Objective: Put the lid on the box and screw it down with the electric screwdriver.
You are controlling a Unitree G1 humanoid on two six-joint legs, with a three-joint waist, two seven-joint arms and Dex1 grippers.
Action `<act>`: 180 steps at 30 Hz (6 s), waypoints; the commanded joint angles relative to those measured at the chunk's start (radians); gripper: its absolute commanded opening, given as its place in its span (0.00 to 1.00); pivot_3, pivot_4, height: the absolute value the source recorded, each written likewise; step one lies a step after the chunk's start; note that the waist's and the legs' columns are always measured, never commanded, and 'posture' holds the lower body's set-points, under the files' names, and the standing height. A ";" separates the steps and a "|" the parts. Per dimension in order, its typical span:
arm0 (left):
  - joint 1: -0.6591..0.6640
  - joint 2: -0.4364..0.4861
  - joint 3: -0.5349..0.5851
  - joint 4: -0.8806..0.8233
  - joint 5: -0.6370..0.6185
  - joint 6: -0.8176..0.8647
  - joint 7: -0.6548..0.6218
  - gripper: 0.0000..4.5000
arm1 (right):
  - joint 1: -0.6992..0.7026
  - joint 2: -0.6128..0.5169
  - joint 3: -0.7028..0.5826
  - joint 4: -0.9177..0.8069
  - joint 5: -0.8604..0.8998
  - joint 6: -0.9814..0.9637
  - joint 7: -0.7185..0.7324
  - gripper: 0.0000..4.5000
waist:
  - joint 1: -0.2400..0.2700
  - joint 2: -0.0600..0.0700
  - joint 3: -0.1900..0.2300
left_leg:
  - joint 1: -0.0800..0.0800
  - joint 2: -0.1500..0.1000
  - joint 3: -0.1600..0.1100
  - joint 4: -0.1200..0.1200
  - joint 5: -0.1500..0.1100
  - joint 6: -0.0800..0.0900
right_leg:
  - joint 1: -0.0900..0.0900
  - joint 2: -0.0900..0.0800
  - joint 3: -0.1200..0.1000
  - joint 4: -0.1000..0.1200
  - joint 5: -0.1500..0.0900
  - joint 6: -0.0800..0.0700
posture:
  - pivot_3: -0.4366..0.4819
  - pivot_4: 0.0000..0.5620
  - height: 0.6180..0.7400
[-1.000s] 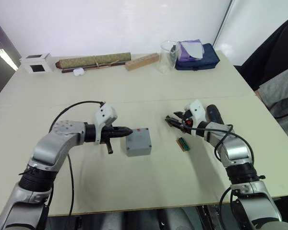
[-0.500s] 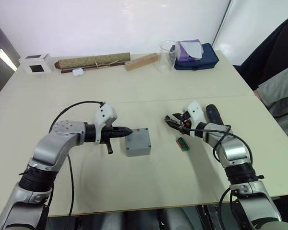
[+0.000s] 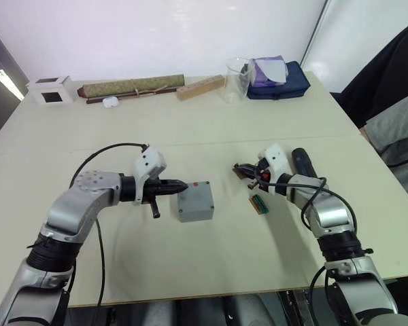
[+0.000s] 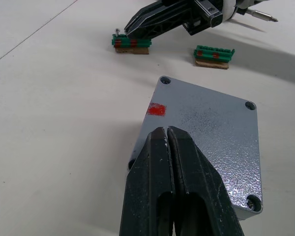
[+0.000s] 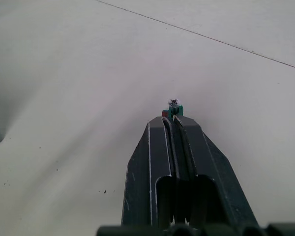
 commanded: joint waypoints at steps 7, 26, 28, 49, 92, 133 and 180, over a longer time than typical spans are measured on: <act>-0.009 0.002 0.001 -0.003 0.002 -0.020 -0.001 0.00 | 0.001 -0.025 -0.056 -0.114 0.037 0.023 -0.004 0.01 | 0.000 0.000 0.000 | 0.000 0.000 0.000 0.000 0.000 0.000 | 0.000 0.000 0.000 0.000 0.000 0.000 | 0.48 0.27 1.00; 0.025 0.131 0.094 -0.107 -0.128 0.086 -0.088 0.00 | 0.043 0.044 -0.031 -0.542 0.270 0.304 -0.012 0.01 | -0.005 0.000 0.000 | 0.000 0.001 -0.001 -0.001 0.000 0.000 | 0.000 0.001 0.000 0.001 0.000 0.000 | 0.48 0.27 1.00; 0.039 0.148 0.101 -0.134 -0.148 0.100 -0.086 0.00 | 0.058 0.051 0.001 -0.557 0.264 0.309 -0.018 0.01 | -0.001 0.001 0.000 | 0.000 0.002 -0.001 -0.001 0.000 0.000 | 0.000 0.001 0.000 0.001 0.000 0.000 | 0.48 0.27 1.00; 0.045 0.121 0.070 -0.137 -0.148 0.098 -0.022 0.00 | 0.067 0.050 0.097 -0.478 0.191 0.230 -0.029 0.01 | 0.000 0.000 0.000 | 0.000 0.000 -0.001 0.000 0.000 0.000 | 0.000 0.000 -0.001 0.000 0.000 0.000 | 0.48 0.27 1.00; -0.169 0.064 0.001 -0.086 -0.179 0.075 -0.100 0.00 | -0.094 -0.282 -0.191 -0.528 0.323 0.717 -0.047 0.99 | 0.022 0.000 0.000 | -0.001 -0.001 -0.001 0.001 0.000 0.000 | 0.001 -0.002 -0.001 0.000 0.000 0.000 | 0.48 0.27 1.00; -0.004 0.034 -0.105 -0.328 -0.097 -0.016 -0.066 0.00 | -0.625 -0.472 0.773 0.618 -0.225 0.652 0.753 0.49 | 0.004 0.001 0.000 | -0.001 0.000 0.001 0.001 0.000 0.000 | 0.001 0.000 0.001 -0.002 0.000 0.000 | 0.48 0.27 1.00; -0.043 0.089 -0.161 0.019 0.112 -0.139 -0.085 0.00 | 0.021 0.330 -0.050 -0.691 0.241 0.196 -0.141 0.48 | -0.001 0.006 0.003 | -0.001 0.000 -0.001 0.000 0.003 -0.005 | -0.004 0.001 0.000 0.007 0.000 -0.001 | 0.48 0.27 1.00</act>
